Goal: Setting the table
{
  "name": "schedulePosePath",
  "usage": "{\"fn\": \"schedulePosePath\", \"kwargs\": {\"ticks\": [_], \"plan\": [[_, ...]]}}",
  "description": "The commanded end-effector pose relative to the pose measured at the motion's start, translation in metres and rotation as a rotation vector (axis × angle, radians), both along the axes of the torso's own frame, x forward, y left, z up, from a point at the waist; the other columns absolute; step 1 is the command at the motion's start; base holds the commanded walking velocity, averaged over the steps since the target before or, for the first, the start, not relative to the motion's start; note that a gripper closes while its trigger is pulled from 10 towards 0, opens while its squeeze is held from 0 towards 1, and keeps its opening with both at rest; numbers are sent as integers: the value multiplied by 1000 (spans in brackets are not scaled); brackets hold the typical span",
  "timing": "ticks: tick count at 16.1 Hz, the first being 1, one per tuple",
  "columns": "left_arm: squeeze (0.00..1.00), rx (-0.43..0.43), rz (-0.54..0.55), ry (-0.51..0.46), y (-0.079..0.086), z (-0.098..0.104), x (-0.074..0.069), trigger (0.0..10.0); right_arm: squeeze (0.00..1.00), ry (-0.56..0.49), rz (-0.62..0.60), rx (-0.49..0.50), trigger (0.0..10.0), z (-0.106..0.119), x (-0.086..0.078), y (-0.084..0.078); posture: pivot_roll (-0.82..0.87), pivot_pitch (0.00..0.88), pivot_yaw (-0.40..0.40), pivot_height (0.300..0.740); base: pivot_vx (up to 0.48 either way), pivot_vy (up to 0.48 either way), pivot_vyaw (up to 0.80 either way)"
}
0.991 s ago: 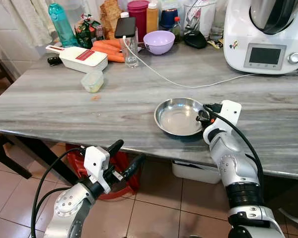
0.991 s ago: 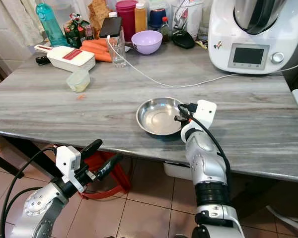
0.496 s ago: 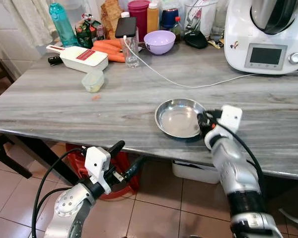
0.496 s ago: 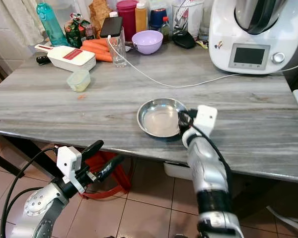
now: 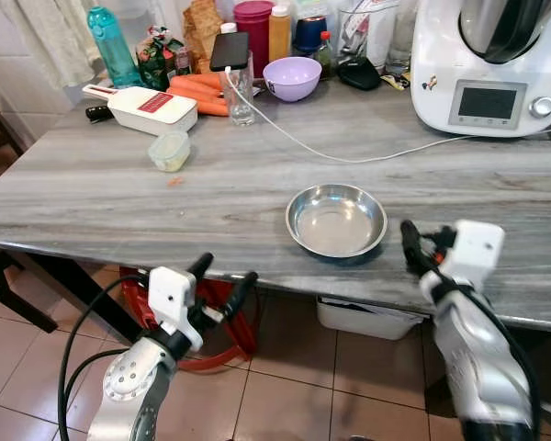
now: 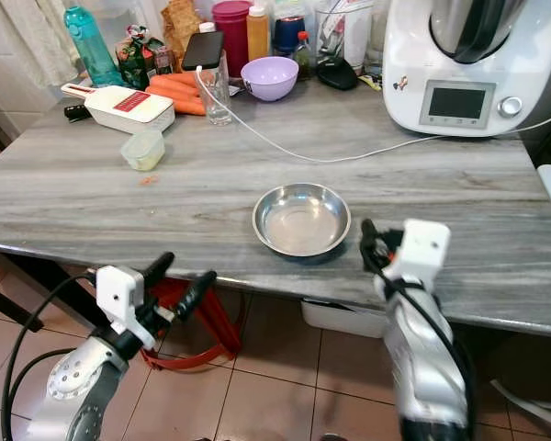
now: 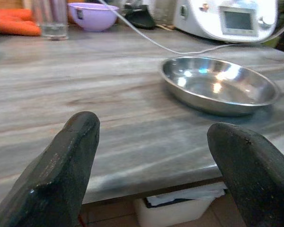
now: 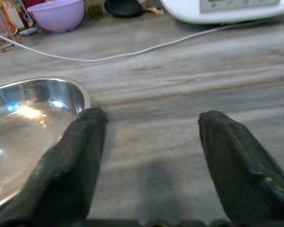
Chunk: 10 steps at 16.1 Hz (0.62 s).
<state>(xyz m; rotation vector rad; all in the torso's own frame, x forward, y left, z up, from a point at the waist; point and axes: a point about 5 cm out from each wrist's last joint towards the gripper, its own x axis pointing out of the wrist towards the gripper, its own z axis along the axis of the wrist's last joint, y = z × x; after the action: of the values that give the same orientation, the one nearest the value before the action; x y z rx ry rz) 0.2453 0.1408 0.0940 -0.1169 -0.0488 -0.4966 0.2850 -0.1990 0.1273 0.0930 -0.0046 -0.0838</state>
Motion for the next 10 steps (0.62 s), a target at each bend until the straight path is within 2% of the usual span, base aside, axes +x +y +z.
{"fn": "schedulePosePath", "kwargs": {"ticks": [1,5,10], "plan": [[0,18,34,8,4,-2,-1,10000,1000,-18,-5,-13,10000,5,-4,3,-123,111,83,740,0,0,0],[0,43,129,27,6,-4,2,10000,1000,-42,-27,-82,10000,6,-22,2,-129,117,84,740,0,0,0],[0,54,179,39,10,-4,7,10000,1000,-42,-61,-92,10000,5,-30,1,-129,115,89,740,0,0,0]]}}
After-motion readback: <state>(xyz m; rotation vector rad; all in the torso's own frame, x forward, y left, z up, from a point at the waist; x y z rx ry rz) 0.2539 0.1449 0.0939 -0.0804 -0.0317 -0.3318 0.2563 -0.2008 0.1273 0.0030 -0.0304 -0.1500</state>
